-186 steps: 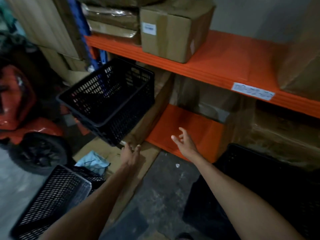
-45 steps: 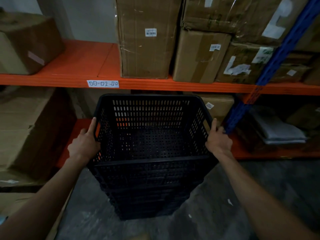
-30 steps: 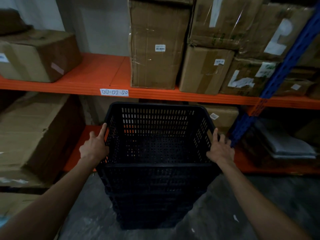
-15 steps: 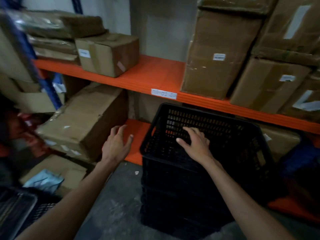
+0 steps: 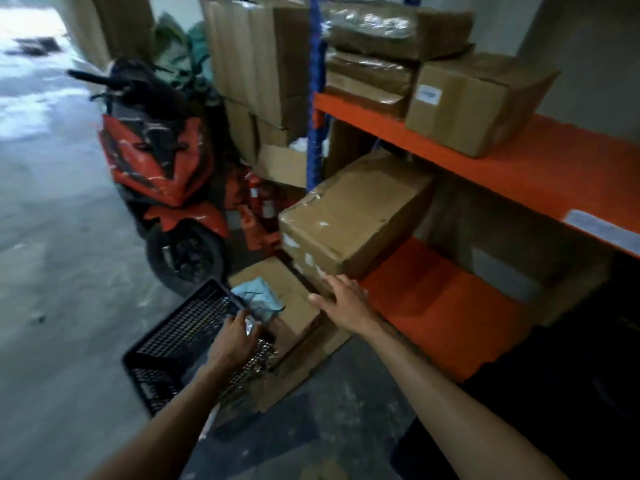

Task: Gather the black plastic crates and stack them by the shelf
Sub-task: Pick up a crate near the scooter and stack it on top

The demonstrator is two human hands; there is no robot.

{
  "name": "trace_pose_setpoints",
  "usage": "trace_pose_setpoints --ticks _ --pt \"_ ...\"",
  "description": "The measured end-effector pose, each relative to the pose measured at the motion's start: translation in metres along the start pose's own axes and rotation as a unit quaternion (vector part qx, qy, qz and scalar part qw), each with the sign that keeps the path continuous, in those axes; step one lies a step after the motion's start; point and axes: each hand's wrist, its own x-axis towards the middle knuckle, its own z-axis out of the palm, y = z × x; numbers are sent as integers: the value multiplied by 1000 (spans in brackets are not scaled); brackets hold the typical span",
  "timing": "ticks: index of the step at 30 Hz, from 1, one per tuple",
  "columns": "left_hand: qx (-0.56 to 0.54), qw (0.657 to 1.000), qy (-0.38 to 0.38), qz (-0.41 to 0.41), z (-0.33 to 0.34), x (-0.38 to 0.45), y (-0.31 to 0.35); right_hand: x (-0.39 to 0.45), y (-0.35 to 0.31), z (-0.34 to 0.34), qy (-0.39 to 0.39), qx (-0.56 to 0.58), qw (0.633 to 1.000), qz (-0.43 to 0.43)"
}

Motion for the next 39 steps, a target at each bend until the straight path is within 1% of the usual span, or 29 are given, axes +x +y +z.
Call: trace_pose_setpoints --ticks 3,6,11,16,19,23,25,27,29,30,31,32,34,36,37,38,39 --pt "-8 996 -12 -83 -20 5 -85 36 -48 52 -83 -5 996 -17" --pt "-30 986 -20 -163 -34 4 -151 69 -82 101 -161 -3 987 -28" --pt "-59 970 -34 -233 -42 17 -219 130 -108 178 -261 -11 965 -22" --pt "-83 953 -41 -288 -38 71 -277 209 -117 243 -301 -12 954 -6" --pt "-122 935 -60 -327 -18 110 -316 265 -107 293 -313 -9 950 23" --pt "-206 894 -84 -388 22 159 -383 332 -85 367 -337 -21 938 73" --pt "-231 879 -106 -403 44 175 -418 351 -75 395 -330 -31 940 84" --pt "-234 871 -106 -419 62 194 -446 370 -63 425 -316 -38 942 104" --pt "-240 861 -102 -436 90 216 -488 391 -42 474 -309 -28 942 124" --pt "-244 861 -97 -436 101 224 -505 397 -36 487 -304 -27 943 129" --pt "-250 856 -91 -443 112 232 -522 401 -28 506 -291 -43 947 132" --pt "-262 846 -83 -456 128 239 -543 402 -22 526 -264 -77 953 125" --pt "-284 824 -73 -485 158 247 -578 403 -15 548 -165 -127 972 108" --pt "-304 809 -37 -501 191 253 -616 404 -8 562 -43 -137 984 105" --pt "-322 800 -18 -506 205 255 -632 407 2 569 1 -122 986 114" --pt "-335 792 -10 -510 222 255 -649 411 9 573 26 -107 986 128" --pt "-337 790 -2 -513 233 255 -660 414 16 574 29 -96 985 139"
